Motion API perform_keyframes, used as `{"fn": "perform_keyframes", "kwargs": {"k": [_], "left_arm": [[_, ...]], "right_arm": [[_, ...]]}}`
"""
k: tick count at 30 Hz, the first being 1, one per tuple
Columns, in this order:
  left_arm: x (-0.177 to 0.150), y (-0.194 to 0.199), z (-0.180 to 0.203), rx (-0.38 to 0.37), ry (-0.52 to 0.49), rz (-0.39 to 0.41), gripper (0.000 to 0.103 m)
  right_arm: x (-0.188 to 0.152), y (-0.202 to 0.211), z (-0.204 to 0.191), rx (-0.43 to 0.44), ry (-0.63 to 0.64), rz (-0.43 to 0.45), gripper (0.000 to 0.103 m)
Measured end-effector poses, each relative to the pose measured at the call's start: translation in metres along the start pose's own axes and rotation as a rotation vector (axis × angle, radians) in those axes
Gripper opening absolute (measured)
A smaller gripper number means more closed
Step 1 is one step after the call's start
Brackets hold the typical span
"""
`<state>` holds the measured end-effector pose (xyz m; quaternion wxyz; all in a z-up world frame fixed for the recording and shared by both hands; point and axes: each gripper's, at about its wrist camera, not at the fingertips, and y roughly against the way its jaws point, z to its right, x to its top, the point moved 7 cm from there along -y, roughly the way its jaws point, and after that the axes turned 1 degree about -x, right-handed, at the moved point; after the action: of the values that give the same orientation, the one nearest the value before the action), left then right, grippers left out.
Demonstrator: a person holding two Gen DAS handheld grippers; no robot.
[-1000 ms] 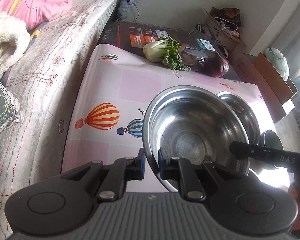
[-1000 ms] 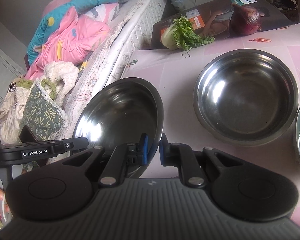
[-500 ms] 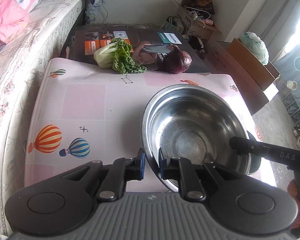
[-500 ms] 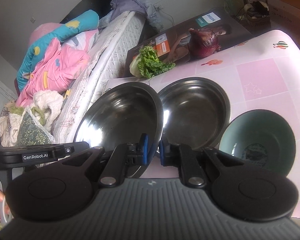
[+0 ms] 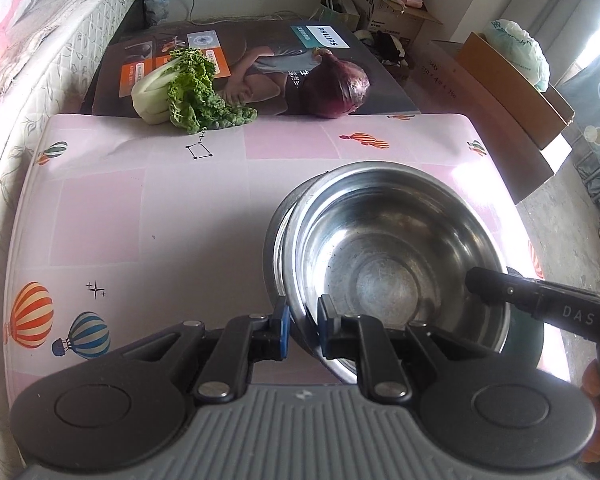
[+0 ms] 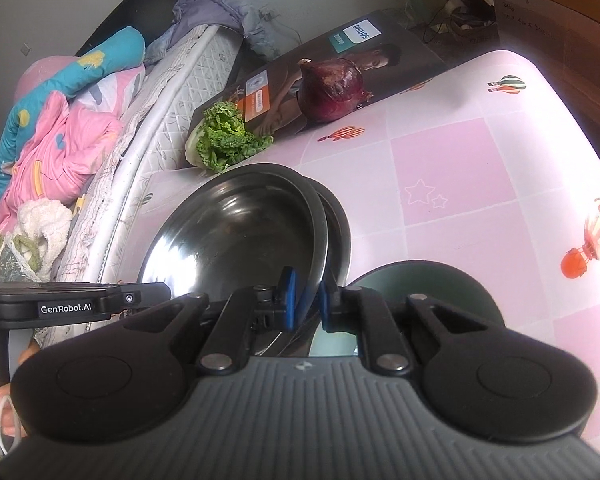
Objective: Organize plates and bowls
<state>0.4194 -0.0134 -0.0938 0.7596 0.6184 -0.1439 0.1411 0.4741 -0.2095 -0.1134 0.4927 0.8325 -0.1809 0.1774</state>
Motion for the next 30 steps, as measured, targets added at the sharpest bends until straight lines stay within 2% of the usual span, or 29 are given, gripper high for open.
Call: {"fn": "perform_keyframes", "kwargs": {"k": [8,16,23,28,30], "left_arm": [[0.001,-0.016,-0.004,0.022,0.001,-0.023,0.018],[0.006,-0.012,-0.007,0.027,-0.007,0.012,0.02],[0.006,0.005,-0.008,0.034,-0.019,0.06,0.036],[-0.001,0.029,-0.01,0.047,-0.017,0.12,0.047],[-0.006,0.04,-0.011,0.048,-0.016,0.14,0.049]], "right_arm": [[0.007,-0.021,-0.001,-0.024,0.034,-0.003,0.014],[0.015,-0.023,0.0,-0.044,0.045,0.012,0.016],[0.017,-0.017,0.007,-0.005,-0.011,0.03,0.026],[0.019,0.002,0.006,0.034,-0.052,0.073,0.027],[0.017,0.014,0.005,0.049,-0.062,0.092,0.027]]}}
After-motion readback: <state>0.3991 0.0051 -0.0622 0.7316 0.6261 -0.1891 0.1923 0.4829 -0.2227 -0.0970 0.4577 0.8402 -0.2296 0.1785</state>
